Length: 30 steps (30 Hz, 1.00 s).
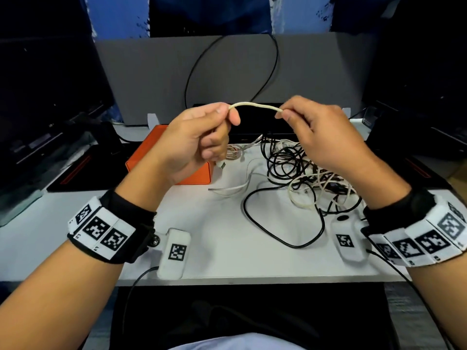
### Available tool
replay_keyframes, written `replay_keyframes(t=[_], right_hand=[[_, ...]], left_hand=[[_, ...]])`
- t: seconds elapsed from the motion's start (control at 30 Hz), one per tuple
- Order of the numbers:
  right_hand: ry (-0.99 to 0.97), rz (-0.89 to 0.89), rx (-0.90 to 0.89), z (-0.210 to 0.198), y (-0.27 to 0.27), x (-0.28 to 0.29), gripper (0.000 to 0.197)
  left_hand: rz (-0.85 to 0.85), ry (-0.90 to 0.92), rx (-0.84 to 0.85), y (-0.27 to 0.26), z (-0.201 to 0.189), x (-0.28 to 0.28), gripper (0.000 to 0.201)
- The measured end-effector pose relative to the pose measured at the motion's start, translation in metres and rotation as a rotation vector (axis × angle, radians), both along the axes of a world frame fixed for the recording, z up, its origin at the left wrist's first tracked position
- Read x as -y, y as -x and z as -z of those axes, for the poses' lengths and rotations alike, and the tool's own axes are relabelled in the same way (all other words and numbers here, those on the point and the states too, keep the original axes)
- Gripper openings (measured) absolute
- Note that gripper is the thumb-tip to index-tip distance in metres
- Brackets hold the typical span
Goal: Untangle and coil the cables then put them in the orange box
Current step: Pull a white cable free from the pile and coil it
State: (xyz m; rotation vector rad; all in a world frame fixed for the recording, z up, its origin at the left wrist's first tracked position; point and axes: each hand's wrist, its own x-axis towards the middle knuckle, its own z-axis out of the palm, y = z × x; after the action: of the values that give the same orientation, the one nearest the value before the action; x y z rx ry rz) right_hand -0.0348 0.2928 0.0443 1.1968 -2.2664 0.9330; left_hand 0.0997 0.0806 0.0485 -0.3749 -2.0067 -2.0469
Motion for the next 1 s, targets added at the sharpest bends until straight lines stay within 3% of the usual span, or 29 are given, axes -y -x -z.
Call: replay_keyframes(t=[0.17, 0.23, 0.33, 0.4, 0.47, 0.67, 0.8, 0.9, 1.0], right_hand=[[-0.342, -0.095, 0.077, 0.013, -0.015, 0.009, 0.024], [-0.465, -0.204, 0.08, 0.018, -0.032, 0.017, 0.028], [-0.555, -0.32, 0.045, 0.014, -0.049, 0.02, 0.026], [-0.488, -0.334, 0.024, 0.006, -0.052, 0.014, 0.023], [-0.346, -0.282, 0.043, -0.003, -0.051, 0.006, 0.018], [-0.083, -0.235, 0.147, -0.015, -0.052, -0.005, 0.028], [-0.245, -0.315, 0.187, -0.012, -0.053, -0.001, 0.017], [-0.323, -0.313, 0.107, -0.01, -0.054, 0.002, 0.029], [-0.282, -0.325, 0.06, -0.012, -0.051, 0.002, 0.038]], left_hand=[[0.0, -0.38, -0.055, 0.003, -0.002, -0.004, 0.039], [-0.07, -0.343, -0.098, 0.005, 0.0, -0.005, 0.044], [-0.248, 0.085, -0.149, 0.003, 0.008, -0.015, 0.038], [-0.361, 0.521, -0.165, 0.001, 0.009, -0.02, 0.032], [-0.349, 0.795, -0.125, -0.001, 0.007, -0.022, 0.031], [0.005, 0.503, 0.038, -0.006, -0.001, -0.021, 0.037], [0.145, 0.488, 0.108, -0.01, 0.0, -0.008, 0.039], [0.183, 0.498, 0.174, -0.012, 0.0, -0.002, 0.033], [0.277, 0.377, 0.237, -0.014, 0.002, -0.006, 0.032]])
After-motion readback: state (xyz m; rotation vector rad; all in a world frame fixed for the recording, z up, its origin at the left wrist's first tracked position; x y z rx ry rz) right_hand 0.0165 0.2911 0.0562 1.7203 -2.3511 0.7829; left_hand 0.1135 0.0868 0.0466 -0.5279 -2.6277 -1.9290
